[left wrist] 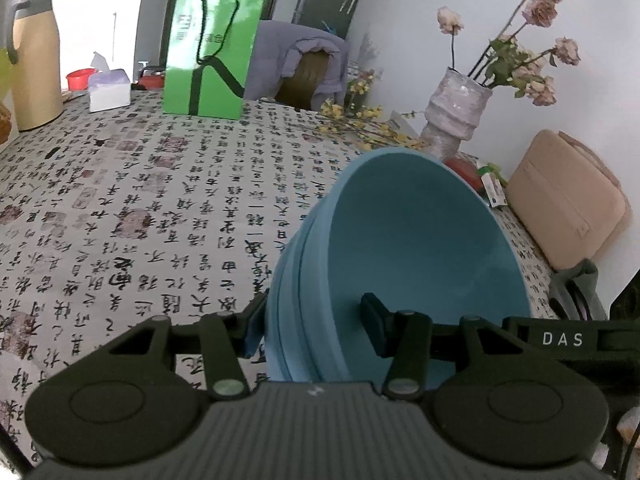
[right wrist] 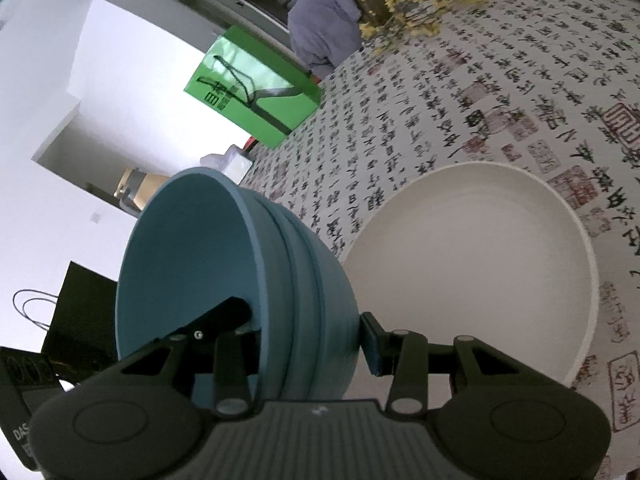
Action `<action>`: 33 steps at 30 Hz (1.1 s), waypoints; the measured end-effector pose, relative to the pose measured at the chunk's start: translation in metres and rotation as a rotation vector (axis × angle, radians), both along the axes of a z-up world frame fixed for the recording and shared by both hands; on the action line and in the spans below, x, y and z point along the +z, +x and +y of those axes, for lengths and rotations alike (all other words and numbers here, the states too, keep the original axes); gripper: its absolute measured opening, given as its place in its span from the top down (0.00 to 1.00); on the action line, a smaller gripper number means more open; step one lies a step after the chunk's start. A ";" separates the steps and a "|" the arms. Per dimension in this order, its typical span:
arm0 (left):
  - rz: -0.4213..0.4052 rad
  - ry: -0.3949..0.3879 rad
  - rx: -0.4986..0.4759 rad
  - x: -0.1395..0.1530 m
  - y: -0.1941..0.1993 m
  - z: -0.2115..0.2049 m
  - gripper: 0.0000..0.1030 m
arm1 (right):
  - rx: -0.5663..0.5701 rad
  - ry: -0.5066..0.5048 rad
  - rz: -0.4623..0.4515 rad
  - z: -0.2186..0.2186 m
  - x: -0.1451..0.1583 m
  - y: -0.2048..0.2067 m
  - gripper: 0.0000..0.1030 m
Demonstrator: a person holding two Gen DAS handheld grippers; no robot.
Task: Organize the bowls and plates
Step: 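Lower the bowl stack onto the stacked cream plates with both grippers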
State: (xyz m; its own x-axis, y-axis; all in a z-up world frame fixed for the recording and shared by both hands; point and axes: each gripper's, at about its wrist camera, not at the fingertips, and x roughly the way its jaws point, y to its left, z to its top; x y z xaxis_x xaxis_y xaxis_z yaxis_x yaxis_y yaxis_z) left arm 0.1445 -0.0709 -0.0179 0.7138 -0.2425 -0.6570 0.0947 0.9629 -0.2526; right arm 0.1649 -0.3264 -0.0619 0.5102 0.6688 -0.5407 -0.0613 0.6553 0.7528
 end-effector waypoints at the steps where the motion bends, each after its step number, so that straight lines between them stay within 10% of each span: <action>1: 0.001 0.001 -0.005 0.000 0.001 -0.002 0.51 | -0.007 0.000 0.001 -0.002 -0.001 0.000 0.60; 33: 0.036 0.045 -0.171 -0.023 0.029 -0.062 0.51 | -0.152 -0.052 0.038 -0.055 -0.019 -0.006 0.60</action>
State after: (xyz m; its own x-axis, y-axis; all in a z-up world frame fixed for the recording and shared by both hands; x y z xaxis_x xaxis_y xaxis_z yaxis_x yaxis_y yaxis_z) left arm 0.1737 -0.1333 -0.0407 0.6402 -0.3279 -0.6947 0.2497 0.9440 -0.2155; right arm 0.1587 -0.3814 -0.0805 0.5813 0.5565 -0.5936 0.0695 0.6929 0.7177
